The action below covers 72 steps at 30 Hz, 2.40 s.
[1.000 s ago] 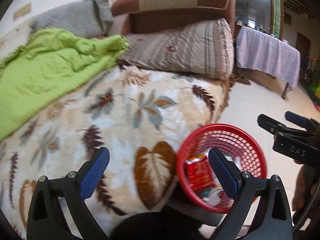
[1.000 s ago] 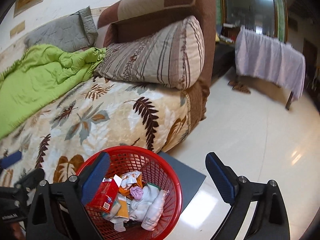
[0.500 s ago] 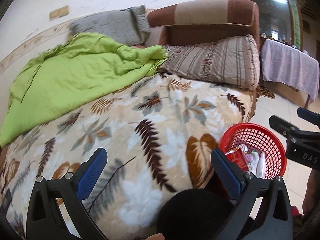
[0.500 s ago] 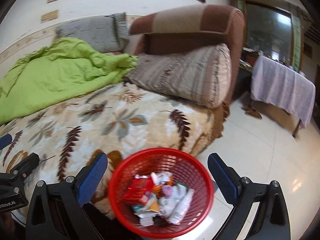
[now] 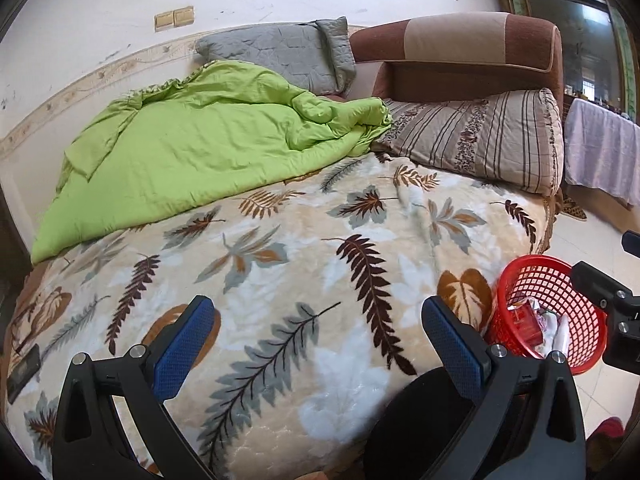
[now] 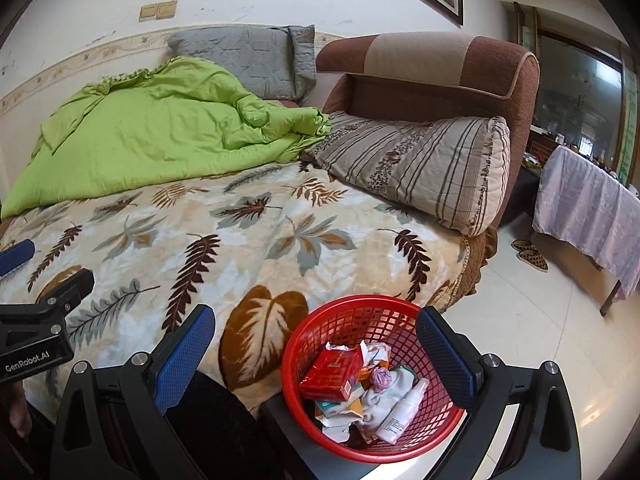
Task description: Collect trash
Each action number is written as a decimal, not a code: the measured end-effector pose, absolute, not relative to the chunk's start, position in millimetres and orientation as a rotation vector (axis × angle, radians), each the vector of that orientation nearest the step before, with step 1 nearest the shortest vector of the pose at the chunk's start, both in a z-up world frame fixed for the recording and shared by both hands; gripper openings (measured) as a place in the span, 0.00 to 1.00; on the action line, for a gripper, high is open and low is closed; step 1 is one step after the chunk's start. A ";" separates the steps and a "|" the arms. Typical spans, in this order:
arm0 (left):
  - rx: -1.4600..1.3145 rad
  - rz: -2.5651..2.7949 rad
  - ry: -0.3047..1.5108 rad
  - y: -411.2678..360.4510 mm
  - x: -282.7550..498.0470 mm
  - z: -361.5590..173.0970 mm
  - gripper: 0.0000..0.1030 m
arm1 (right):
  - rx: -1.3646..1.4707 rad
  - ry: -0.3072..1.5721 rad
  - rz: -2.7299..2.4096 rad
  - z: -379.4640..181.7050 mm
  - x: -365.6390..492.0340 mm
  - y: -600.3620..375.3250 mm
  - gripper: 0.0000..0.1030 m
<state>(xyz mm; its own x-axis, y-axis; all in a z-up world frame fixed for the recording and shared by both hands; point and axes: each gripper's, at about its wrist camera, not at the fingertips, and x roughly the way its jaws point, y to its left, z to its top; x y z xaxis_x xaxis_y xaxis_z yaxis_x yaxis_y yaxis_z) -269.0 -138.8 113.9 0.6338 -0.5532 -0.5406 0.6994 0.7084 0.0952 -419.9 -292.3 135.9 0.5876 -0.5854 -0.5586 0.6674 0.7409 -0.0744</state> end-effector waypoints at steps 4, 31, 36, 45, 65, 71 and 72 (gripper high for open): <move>0.296 -0.759 0.518 -133.6 -268.6 111.6 1.00 | 0.138 0.597 -0.734 136.4 -419.1 -286.3 0.99; 0.346 -0.820 0.494 -130.6 -280.4 95.8 1.00 | 0.110 0.635 -0.714 128.0 -418.7 -264.4 0.99; 0.352 -0.833 0.503 -130.0 -280.2 91.6 1.00 | 0.105 0.633 -0.708 127.2 -418.5 -263.3 0.99; 0.345 -0.846 0.505 -131.0 -280.3 91.7 1.00 | 0.120 0.634 -0.720 126.5 -422.0 -267.1 0.99; 0.343 -0.842 0.506 -131.4 -280.8 91.7 1.00 | 0.126 0.630 -0.732 128.4 -425.6 -269.5 0.99; 0.344 -0.844 0.506 -130.9 -280.5 91.8 1.00 | 0.133 0.630 -0.742 129.1 -427.2 -269.4 0.99; 0.344 -0.844 0.505 -130.8 -280.5 91.9 1.00 | 0.133 0.631 -0.743 129.2 -427.4 -269.8 0.99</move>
<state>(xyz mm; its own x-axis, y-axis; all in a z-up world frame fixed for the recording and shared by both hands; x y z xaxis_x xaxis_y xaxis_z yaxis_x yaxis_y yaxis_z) -280.5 -130.8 91.9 0.5586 -0.6198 -0.5512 0.7785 0.6210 0.0906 -427.4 -269.8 129.2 0.5622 -0.5899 -0.5796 0.6675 0.7374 -0.1031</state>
